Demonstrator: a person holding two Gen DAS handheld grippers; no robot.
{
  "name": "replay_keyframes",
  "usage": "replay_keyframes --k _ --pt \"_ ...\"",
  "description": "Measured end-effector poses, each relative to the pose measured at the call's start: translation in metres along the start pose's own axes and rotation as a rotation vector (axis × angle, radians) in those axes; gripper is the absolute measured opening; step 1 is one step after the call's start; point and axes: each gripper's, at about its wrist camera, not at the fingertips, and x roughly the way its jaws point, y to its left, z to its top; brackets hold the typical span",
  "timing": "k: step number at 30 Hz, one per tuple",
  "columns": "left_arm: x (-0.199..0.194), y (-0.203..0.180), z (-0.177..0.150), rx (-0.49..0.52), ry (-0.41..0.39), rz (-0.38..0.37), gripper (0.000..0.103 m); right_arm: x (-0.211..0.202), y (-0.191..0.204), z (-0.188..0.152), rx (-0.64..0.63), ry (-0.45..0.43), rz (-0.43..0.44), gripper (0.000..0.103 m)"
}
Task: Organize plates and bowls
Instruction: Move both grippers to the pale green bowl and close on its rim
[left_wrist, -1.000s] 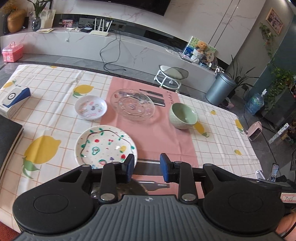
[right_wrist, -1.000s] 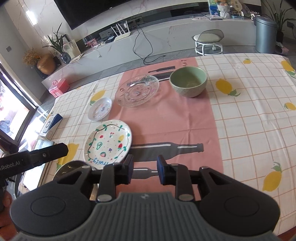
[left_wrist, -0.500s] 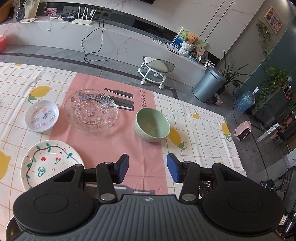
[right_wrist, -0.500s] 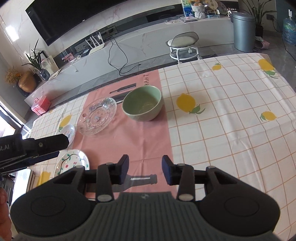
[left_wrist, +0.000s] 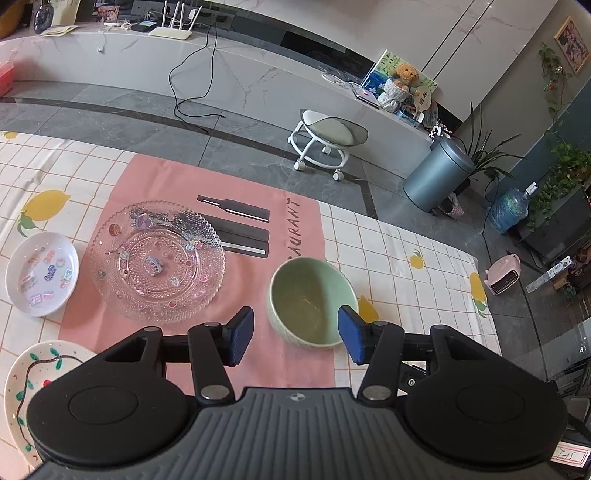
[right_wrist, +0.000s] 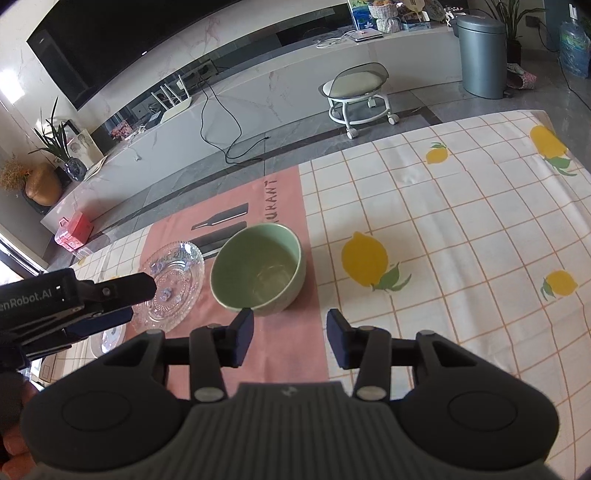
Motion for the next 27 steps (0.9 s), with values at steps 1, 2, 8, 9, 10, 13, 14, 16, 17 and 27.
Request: replay_keyframes --k 1,2,8,9,10,13,14,16,17,27 --pt "0.005 0.002 0.003 -0.006 0.008 0.001 0.060 0.004 0.000 0.002 0.001 0.005 -0.002 0.044" --pt "0.011 0.003 0.005 -0.013 0.019 0.005 0.060 0.010 0.000 0.006 0.003 0.013 -0.003 0.044" --pt "0.034 0.014 0.012 -0.031 0.054 0.019 0.060 0.036 -0.003 0.018 0.028 0.037 0.000 0.044" --pt "0.037 0.016 0.013 -0.038 0.057 0.016 0.061 0.039 -0.003 0.020 0.035 0.041 0.004 0.044" --pt "0.040 0.018 0.013 -0.047 0.060 0.013 0.061 0.042 -0.004 0.022 0.043 0.044 0.009 0.044" --pt "0.048 0.022 0.015 -0.068 0.072 0.010 0.061 0.051 -0.004 0.027 0.057 0.050 0.019 0.043" --pt "0.051 0.023 0.015 -0.070 0.077 0.014 0.061 0.053 -0.004 0.027 0.059 0.052 0.019 0.043" --pt "0.055 0.025 0.016 -0.070 0.082 0.017 0.061 0.059 -0.004 0.029 0.063 0.059 0.016 0.043" --pt "0.058 0.025 0.016 -0.069 0.087 0.011 0.061 0.061 -0.004 0.030 0.067 0.061 0.017 0.043" --pt "0.090 0.017 0.011 -0.052 0.145 0.011 0.047 0.087 -0.006 0.036 0.079 0.088 -0.030 0.030"
